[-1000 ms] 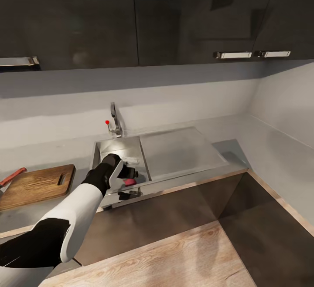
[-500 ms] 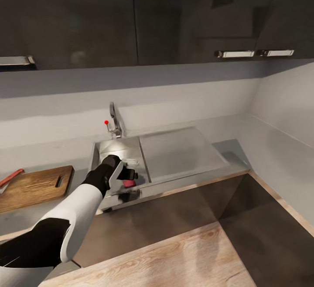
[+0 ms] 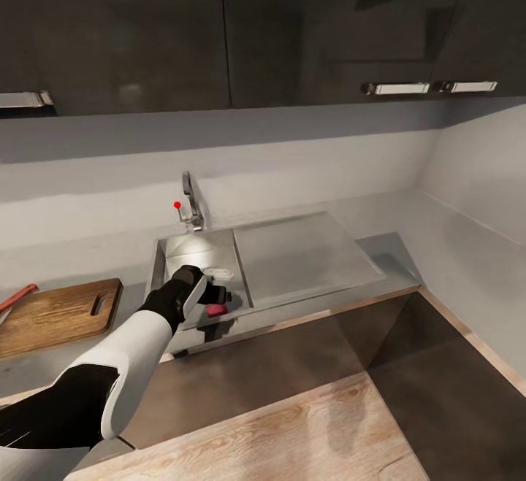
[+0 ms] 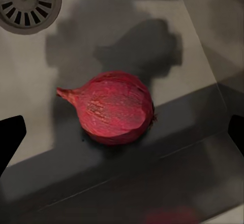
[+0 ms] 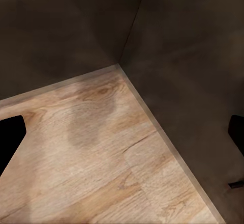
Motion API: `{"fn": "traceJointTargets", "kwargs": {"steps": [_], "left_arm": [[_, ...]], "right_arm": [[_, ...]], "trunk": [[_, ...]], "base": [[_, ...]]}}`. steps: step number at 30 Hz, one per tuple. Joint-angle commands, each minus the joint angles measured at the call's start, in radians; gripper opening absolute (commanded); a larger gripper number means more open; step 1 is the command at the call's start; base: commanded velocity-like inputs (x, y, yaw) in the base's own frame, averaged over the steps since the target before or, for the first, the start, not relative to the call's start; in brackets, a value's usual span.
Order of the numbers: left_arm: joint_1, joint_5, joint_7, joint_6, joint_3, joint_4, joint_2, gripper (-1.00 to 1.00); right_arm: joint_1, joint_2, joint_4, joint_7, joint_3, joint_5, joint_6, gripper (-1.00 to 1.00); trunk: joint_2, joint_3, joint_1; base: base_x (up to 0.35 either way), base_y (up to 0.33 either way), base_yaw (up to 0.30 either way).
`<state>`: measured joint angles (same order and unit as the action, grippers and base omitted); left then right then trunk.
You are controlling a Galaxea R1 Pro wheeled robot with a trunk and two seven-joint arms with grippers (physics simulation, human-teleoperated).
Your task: In the kitchen, take the Vidalia onion out of the sink, dice it on the chopping board with the paring knife, put the diced onion into the bowl on the countertop, then place both the paring knife and the chopping board into the sink.
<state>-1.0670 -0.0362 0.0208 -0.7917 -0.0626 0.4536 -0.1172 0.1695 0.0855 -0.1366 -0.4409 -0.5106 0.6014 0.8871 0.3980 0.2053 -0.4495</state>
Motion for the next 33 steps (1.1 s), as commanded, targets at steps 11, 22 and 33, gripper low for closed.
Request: {"fn": "traceJointTargets", "kwargs": {"steps": [11,22,33], "left_arm": [[-0.001,-0.004,0.002,-0.003,-0.005,0.0,0.002,1.0],[-0.001,-0.004,0.002,-0.003,-0.005,-0.002,0.002,1.0],[-0.001,-0.002,0.002,-0.003,-0.005,-0.024,0.002,1.0]], "right_arm": [[0.001,0.0,0.0,-0.007,-0.005,0.011,0.001,1.0],[0.001,0.0,0.0,-0.007,-0.005,0.011,0.001,1.0],[0.001,0.0,0.0,-0.007,-0.005,0.011,0.001,1.0]], "trunk": [[0.002,0.007,-0.001],[0.002,0.012,-0.001],[0.002,0.018,-0.001]], "base": [[0.055,-0.015,0.0],[0.013,-0.004,0.0],[0.0,0.0,0.0]]}}
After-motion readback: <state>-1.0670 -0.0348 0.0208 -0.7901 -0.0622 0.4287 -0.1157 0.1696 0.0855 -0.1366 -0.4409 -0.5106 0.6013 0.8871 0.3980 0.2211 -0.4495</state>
